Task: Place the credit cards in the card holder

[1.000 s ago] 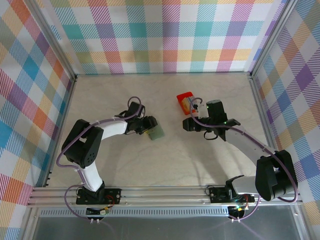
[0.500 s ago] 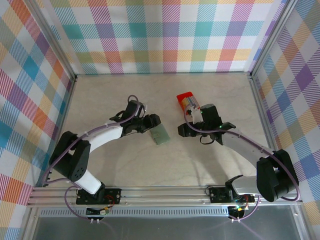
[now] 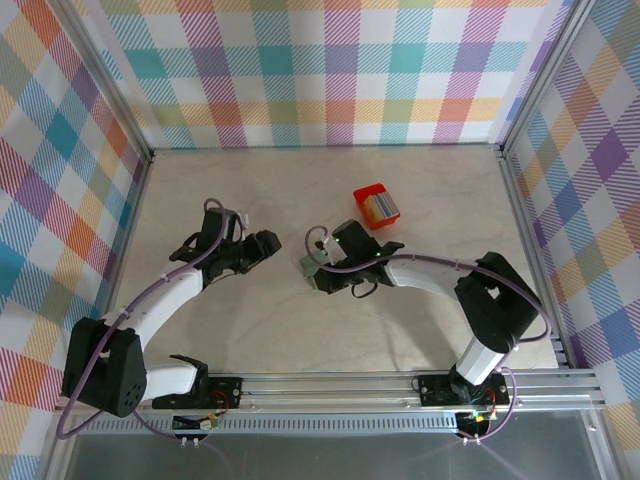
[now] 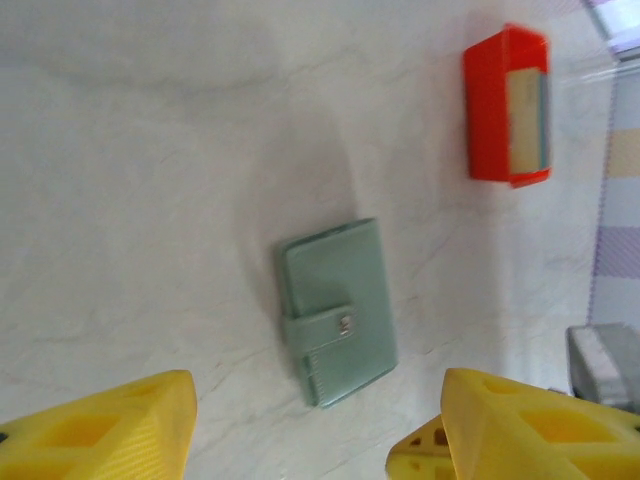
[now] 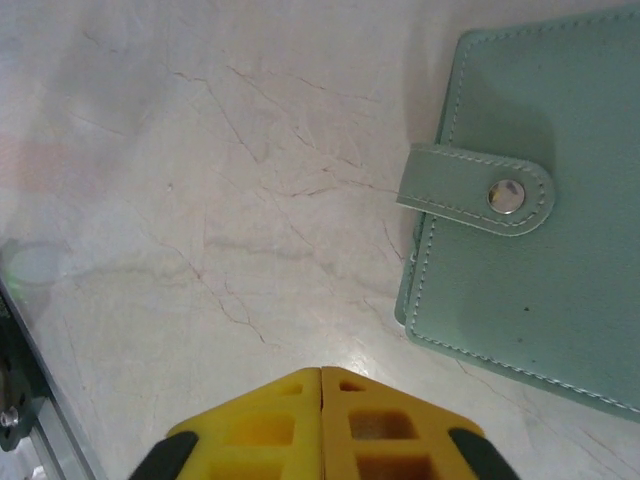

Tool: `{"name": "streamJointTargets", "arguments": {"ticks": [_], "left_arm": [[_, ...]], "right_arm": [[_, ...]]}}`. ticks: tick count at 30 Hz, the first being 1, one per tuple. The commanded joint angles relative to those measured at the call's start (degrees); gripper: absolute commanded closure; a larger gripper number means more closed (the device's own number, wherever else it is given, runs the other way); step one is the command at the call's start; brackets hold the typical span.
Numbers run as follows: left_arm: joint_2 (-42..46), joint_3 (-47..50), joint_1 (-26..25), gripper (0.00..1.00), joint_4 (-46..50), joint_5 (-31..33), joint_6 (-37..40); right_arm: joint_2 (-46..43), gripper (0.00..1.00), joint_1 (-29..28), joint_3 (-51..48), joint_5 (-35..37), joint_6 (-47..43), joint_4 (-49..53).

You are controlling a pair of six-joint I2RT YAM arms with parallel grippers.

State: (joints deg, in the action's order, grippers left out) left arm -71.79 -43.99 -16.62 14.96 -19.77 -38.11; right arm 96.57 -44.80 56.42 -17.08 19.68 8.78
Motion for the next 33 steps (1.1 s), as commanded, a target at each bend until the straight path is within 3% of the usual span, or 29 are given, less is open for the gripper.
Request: {"name": "streamJointTargets", "arguments": {"ticks": [1,12,19,28,33], "left_arm": [[1.5,2.1,1.6,0.34,1.5,-1.0,1.0],[-0.1,2.3,1.9,0.35,1.5,-0.5,2.7],[-2.0,0.9,1.9,0.35,1.5,-0.3,3.7],[-5.6,-1.4,1.9,0.34,-0.4,-1.3,4.2],[-6.5,-1.8,1.9,0.34,-1.0,-1.8,4.3]], "right_arm": [[2.4,1.0,-0.3,2.9,0.6,2.6,1.3],[9.3,1.0,-0.3,5.8,4.5,5.0,3.7],[8.2,1.0,0.3,4.5,12.4,4.6,8.4],[6.5,1.0,12.2,6.3,16.5,1.6,13.5],[4.0,1.0,12.5,10.3,13.6,0.7,12.7]]}}
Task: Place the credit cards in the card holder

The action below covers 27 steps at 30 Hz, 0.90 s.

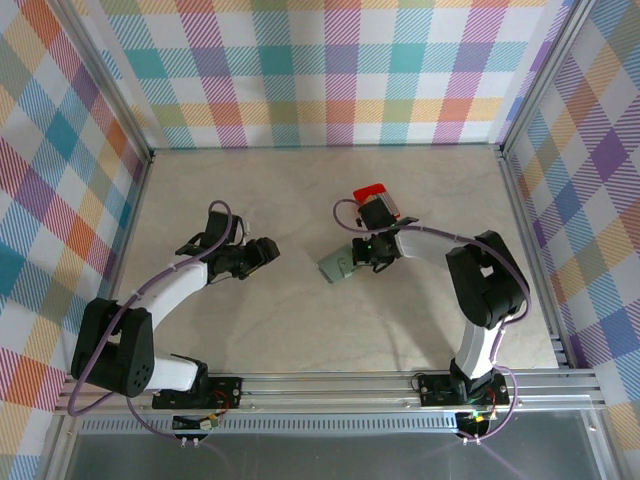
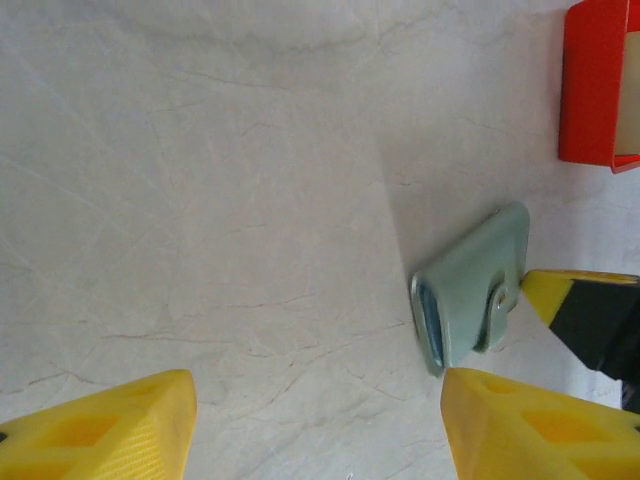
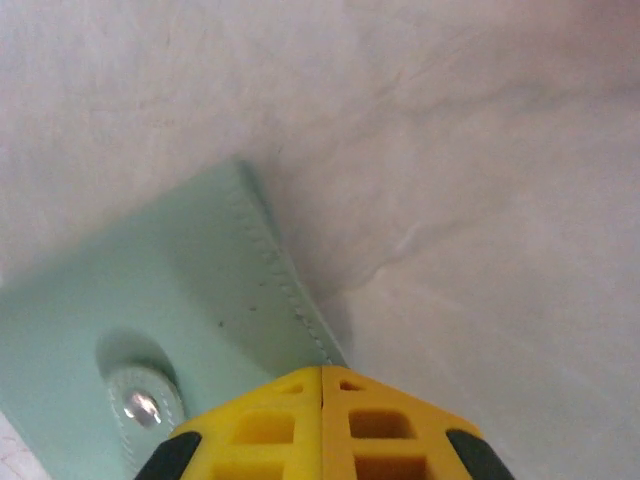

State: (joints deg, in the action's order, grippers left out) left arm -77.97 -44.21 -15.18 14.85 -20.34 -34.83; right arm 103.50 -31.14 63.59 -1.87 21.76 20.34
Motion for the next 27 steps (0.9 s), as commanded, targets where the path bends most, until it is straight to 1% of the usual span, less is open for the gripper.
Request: {"name": "streamJointTargets", "arguments": {"ticks": [1,3,7,9,19,27], "left_arm": [[-0.4,-1.3,0.5,0.34,-1.0,-1.1,1.1],[-0.4,-0.7,0.5,0.34,-1.5,-1.0,1.0],[-0.4,0.6,0.5,0.34,-3.2,-1.9,0.2],[0.0,1.3,0.5,0.34,-4.0,-2.3,0.0],[2.9,3.8,0.5,0.33,-5.7,-2.9,-0.4],[4.0,4.4,0.5,0.32,-6.7,-3.9,-1.4]], "right_arm": [[-2.9,1.0,-1.3,4.2,-3.2,-1.0,0.5],[-1.8,1.0,-2.0,6.8,-4.2,-0.6,0.0],[3.8,1.0,-4.0,14.1,-4.0,-1.0,3.2],[5.6,1.0,-5.0,15.7,-3.9,-0.8,3.7],[10.4,1.0,-7.7,17.2,-5.6,-0.9,6.1],[8.9,1.0,-8.6,12.2,-7.2,-1.3,6.1]]}}
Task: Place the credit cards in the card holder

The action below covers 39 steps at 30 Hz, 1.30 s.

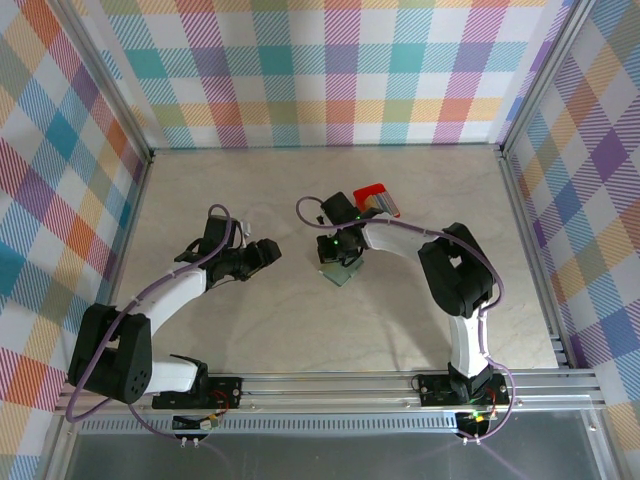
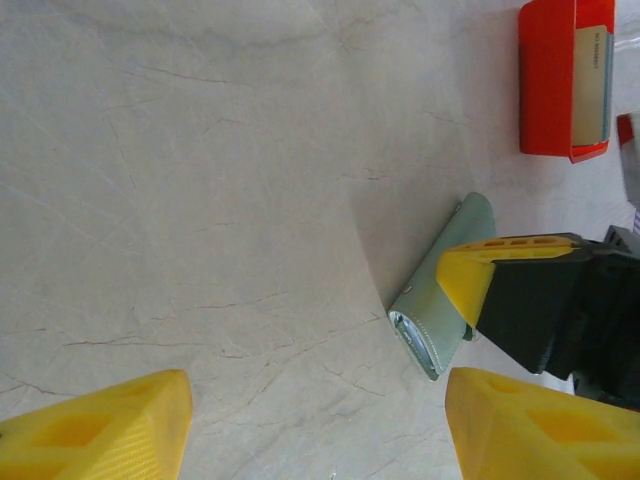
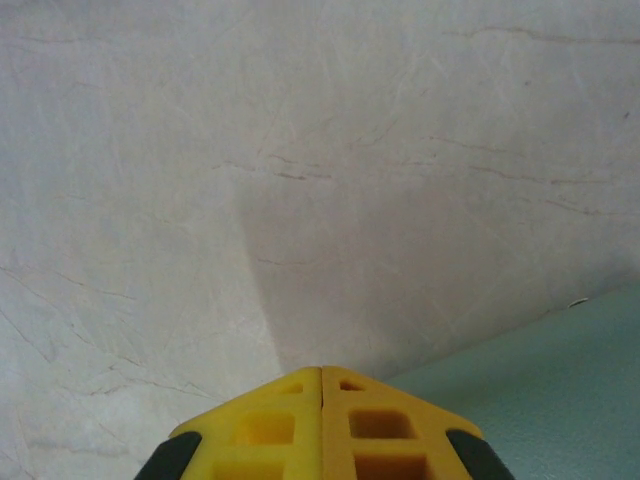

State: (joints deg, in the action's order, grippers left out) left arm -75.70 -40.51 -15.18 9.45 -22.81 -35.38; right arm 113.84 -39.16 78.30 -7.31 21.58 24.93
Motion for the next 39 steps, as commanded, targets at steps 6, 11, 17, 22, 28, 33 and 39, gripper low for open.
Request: {"name": "streamJointTargets", "arguments": {"ticks": [6,11,17,22,28,33,39], "left_arm": [[2.1,1.4,0.1,0.32,-3.0,-2.9,-1.6],[1.9,1.2,-2.5,0.31,-3.5,-2.3,-2.0],[0.7,1.4,-7.5,0.31,-6.3,-0.6,-4.8],[-1.5,3.2,-10.2,0.31,-13.2,-0.5,-9.1],[-4.3,3.0,-10.7,0.32,-14.9,-0.6,-10.3],[-3.3,3.2,-10.7,0.31,-11.9,1.5,-9.5],[-1.5,4.8,-10.7,0.31,-11.3,1.7,-10.4]], "right_arm": [[-6.5,1.0,-0.8,-9.0,-2.2,-2.4,2.2],[-15.3,1.0,-0.7,-15.2,-1.0,-2.1,1.9],[-28.3,0.6,2.9,-21.5,0.5,0.7,-0.2],[-29.3,0.39,4.8,-21.2,4.0,-0.8,2.2],[-18.8,0.37,4.8,-13.7,3.4,-4.2,4.7],[-11.6,0.38,4.7,-7.3,4.0,-5.7,5.4],[-4.7,0.39,4.6,-1.6,4.8,-5.9,5.8]]}}
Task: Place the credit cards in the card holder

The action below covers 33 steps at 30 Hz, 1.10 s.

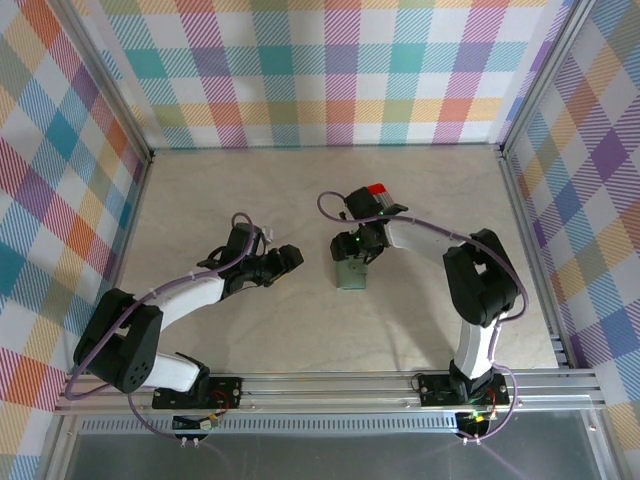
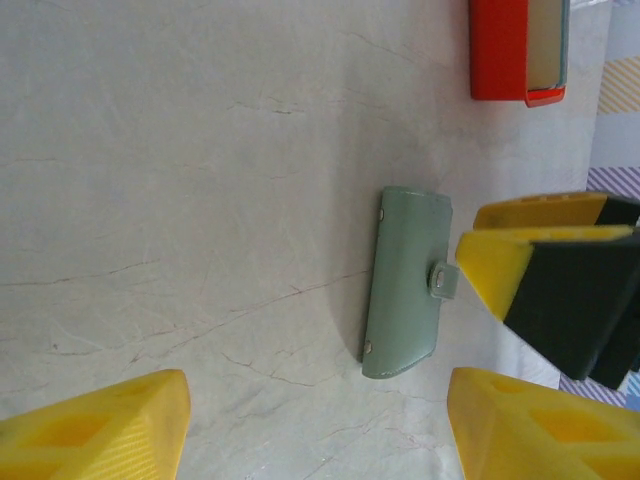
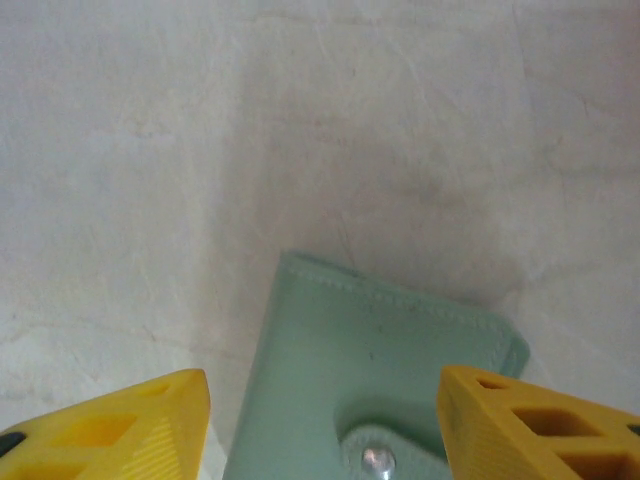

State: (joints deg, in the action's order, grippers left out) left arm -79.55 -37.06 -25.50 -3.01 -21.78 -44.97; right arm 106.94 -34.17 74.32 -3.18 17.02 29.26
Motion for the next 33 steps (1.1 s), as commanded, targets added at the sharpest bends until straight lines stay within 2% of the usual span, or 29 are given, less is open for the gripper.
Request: {"name": "streamJointTargets", "arguments": {"ticks": [1,9,16,21,27,33], "left_arm": [[3.0,1.5,-0.3,0.31,1.3,0.8,-0.8],[6.7,2.0,-0.2,0.3,5.1,2.3,0.8],[6.7,3.8,-0.2,0.3,2.3,1.7,0.7],[6.2,4.3,-0.2,0.3,1.3,0.7,0.2],[6.7,4.4,-0.3,0.3,2.1,1.2,0.3],[7.1,4.4,-1.7,0.3,-0.2,1.0,-0.1]], "right_arm": [[3.0,0.39,-0.5,2.9,1.0,-1.3,1.5],[4.2,0.41,-2.7,-1.2,-0.3,1.5,-0.4],[3.2,0.42,-8.2,-5.8,-1.0,5.8,-2.4],[1.3,0.41,-9.9,-7.1,-1.5,6.8,-2.1],[-9.0,0.38,-8.4,-8.5,-3.6,7.0,-3.1],[-24.7,0.35,0.1,-17.9,-5.4,13.1,-7.6]]}}
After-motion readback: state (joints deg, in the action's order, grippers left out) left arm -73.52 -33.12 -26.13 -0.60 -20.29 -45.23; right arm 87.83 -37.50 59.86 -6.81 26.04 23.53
